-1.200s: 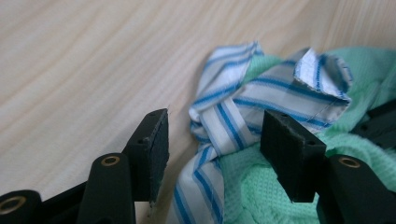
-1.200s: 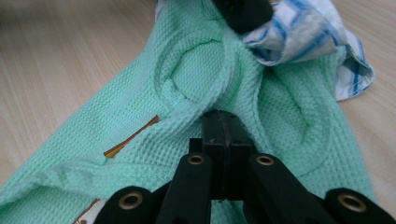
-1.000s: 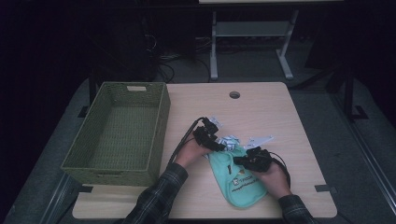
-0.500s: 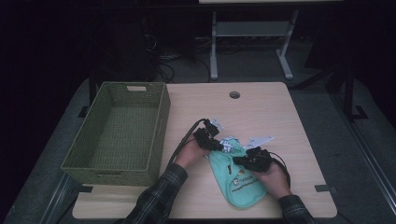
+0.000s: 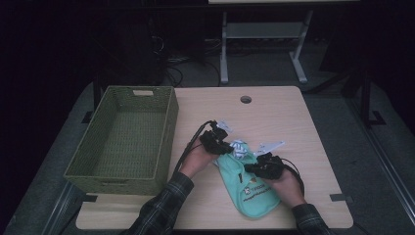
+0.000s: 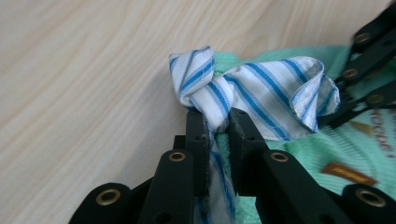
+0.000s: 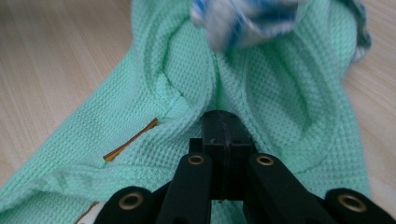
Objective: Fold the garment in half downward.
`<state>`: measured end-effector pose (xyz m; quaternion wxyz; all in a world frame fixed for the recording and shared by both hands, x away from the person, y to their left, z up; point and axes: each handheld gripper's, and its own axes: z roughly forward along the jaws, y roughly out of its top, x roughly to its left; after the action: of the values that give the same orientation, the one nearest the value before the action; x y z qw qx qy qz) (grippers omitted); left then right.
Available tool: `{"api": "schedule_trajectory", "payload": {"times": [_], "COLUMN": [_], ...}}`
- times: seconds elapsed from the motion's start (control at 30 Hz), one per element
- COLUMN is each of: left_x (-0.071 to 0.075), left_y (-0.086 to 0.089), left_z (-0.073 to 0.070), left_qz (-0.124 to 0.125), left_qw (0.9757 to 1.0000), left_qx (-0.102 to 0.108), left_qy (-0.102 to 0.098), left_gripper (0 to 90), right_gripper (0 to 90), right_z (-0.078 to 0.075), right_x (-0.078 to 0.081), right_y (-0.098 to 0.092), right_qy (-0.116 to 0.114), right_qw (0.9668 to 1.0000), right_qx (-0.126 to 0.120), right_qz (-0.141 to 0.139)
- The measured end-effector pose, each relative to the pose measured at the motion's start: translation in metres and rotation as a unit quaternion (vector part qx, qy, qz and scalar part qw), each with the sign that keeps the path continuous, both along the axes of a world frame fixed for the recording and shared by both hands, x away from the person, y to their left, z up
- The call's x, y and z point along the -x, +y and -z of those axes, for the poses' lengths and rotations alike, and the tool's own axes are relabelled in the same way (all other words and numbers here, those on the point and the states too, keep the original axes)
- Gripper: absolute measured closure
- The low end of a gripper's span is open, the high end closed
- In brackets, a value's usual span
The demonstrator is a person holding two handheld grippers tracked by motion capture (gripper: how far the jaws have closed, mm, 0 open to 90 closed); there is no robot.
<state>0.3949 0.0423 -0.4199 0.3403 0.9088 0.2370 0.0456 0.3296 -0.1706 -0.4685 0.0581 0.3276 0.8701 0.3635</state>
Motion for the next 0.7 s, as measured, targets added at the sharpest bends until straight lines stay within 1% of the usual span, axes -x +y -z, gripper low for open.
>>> {"api": "schedule_trajectory", "payload": {"times": [0.1,0.2,0.23,0.27,0.3,0.33,0.37,0.43,0.47,0.53,0.6,0.63,0.7], "left_x": [0.005,0.008,0.008,0.009,0.009,0.011,0.011,0.011,0.010,0.009,0.009,0.008,0.007], "left_y": [0.002,0.004,0.004,0.005,0.006,0.006,0.007,0.010,0.012,0.015,0.018,0.021,0.024], "left_z": [-0.010,-0.019,-0.022,-0.024,-0.025,-0.026,-0.027,-0.028,-0.028,-0.029,-0.029,-0.031,-0.032], "left_qz": [0.003,0.002,0.003,0.003,0.003,-0.002,0.000,-0.004,-0.005,-0.011,-0.019,-0.017,-0.025], "left_qw": [0.9999,0.9997,0.9996,0.9996,0.9995,0.9993,0.9993,0.9993,0.9993,0.9993,0.9989,0.9990,0.9987], "left_qx": [0.005,0.019,0.021,0.021,0.023,0.028,0.026,0.024,0.023,0.025,0.030,0.023,0.025], "left_qy": [-0.008,-0.014,-0.017,-0.020,-0.022,-0.022,-0.025,-0.027,-0.028,-0.027,-0.030,-0.034,-0.037], "left_gripper": [79.3,79.3,79.3,79.3,79.3,79.3,79.3,79.3,79.3,79.2,79.2,79.2,79.1], "right_gripper": [89.9,89.9,89.9,89.9,89.9,89.9,89.9,89.8,89.8,89.8,89.8,89.8,89.7], "right_z": [0.000,0.000,0.000,0.000,0.001,0.001,0.001,0.001,-0.001,-0.007,-0.014,-0.015,-0.017], "right_x": [-0.002,-0.006,-0.008,-0.009,-0.012,-0.012,-0.014,-0.016,-0.015,-0.013,-0.008,-0.004,0.003], "right_y": [0.002,0.006,0.007,0.009,0.010,0.011,0.013,0.015,0.014,0.007,-0.001,-0.005,-0.011], "right_qy": [0.000,-0.001,-0.002,0.001,-0.004,-0.001,0.000,-0.007,-0.009,-0.012,-0.013,-0.015,-0.013], "right_qw": [1.0000,1.0000,1.0000,1.0000,1.0000,1.0000,1.0000,1.0000,0.9999,0.9998,0.9996,0.9995,0.9997], "right_qx": [0.004,0.004,-0.001,0.000,-0.005,-0.007,-0.009,-0.005,-0.006,-0.018,-0.027,-0.027,-0.021], "right_qz": [0.000,0.000,0.001,0.002,0.000,0.002,0.001,-0.002,-0.002,0.002,0.002,0.002,0.005]}}
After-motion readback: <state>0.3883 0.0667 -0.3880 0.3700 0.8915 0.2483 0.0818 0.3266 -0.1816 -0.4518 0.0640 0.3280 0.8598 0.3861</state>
